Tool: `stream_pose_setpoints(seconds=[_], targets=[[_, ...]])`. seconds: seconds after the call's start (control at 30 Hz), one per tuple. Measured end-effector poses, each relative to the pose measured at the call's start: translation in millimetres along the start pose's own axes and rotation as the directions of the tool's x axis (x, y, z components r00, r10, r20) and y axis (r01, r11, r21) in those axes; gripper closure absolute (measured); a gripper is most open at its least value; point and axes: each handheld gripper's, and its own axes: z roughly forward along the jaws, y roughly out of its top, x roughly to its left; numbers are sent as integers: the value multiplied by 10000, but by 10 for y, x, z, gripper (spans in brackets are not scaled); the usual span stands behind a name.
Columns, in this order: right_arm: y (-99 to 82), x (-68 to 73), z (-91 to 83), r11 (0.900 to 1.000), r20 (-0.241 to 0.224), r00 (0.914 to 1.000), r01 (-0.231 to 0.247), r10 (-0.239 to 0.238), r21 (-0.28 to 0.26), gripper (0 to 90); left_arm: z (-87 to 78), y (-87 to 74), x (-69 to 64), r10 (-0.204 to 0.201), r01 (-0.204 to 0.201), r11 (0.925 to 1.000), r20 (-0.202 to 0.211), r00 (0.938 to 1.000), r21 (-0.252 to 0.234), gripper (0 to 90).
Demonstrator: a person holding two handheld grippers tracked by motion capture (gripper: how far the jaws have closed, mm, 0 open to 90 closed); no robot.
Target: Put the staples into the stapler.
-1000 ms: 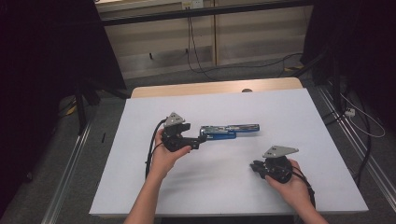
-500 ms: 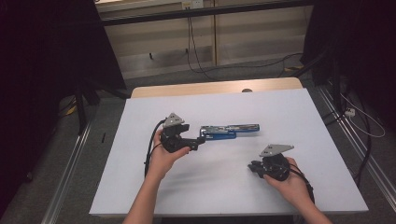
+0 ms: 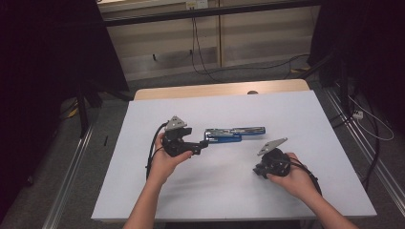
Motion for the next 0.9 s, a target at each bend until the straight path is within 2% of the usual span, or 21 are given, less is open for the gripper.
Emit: stream_pose_setpoints(seconds=[0.13, 0.17, 0.2, 0.33, 0.57, 0.9], targets=[[-2, -10, 2, 10000, -92, 9999, 49, -49, 21, 775, -44, -28, 3, 27, -27, 10000, -18, 10000, 0, 143], [1, -15, 1, 10000, -259, 9997, -7, 8, 30, 722, -56, -38, 12, 39, -39, 10000, -49, 10000, 28, 143], [4, -10, 0, 9999, -311, 9995, -99, 101, 56, 716, -56, -38, 12, 39, -39, 10000, -49, 10000, 28, 143], [6, 27, -3, 9998, -112, 9998, 161, -159, 100, 712, -64, -46, 23, 18, -17, 10000, -81, 10000, 41, 143], [-48, -19, -39, 10000, -190, 9998, 38, -37, 65, 775, -78, -52, 33, -21, 21, 10000, -105, 9999, -9, 143], [-31, -43, -35, 9996, -361, 9993, 53, -43, 269, 773, -81, -52, 42, -35, 34, 10000, -134, 9999, -31, 143]])
